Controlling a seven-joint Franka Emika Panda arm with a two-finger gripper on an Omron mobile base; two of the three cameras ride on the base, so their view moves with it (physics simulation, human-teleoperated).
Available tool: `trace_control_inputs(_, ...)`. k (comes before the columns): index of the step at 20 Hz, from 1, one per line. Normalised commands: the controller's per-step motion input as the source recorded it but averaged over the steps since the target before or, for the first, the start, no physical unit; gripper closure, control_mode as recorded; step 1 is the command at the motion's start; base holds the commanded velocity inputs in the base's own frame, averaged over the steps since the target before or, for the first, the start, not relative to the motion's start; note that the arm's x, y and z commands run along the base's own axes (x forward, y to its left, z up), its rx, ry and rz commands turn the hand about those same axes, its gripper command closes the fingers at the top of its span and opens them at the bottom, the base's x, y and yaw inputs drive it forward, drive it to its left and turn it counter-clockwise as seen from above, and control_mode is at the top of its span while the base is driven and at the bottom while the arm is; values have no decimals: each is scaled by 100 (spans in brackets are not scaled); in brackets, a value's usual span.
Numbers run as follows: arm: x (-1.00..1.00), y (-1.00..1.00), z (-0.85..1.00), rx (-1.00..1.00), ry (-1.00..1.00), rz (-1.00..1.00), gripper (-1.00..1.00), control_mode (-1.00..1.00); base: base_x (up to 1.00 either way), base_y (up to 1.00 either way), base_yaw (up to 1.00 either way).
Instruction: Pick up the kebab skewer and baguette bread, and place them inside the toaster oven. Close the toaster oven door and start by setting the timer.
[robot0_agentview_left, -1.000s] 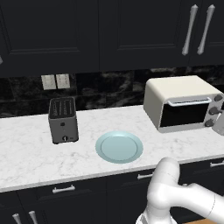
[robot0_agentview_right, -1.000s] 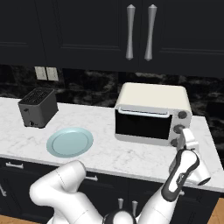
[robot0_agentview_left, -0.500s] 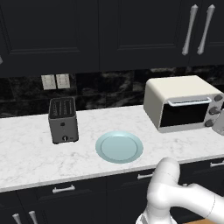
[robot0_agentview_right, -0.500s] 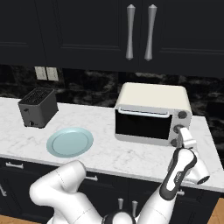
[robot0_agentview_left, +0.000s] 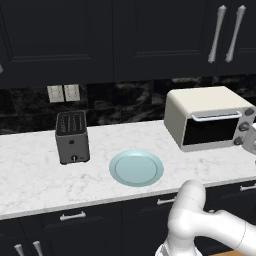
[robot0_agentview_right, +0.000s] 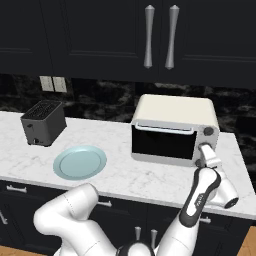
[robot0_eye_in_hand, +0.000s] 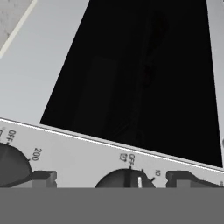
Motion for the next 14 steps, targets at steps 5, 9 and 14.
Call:
trace_control_inputs(5, 10, 0, 16, -8, 0, -1, -100, -100, 0, 0, 0)
trace_control_inputs(9, 22, -1, 30, -4, 2, -3, -100, -100, 0, 0, 0)
trace_control_inputs(14, 9, -3, 20, 0, 9, -5, -100, -100, 0, 0, 0)
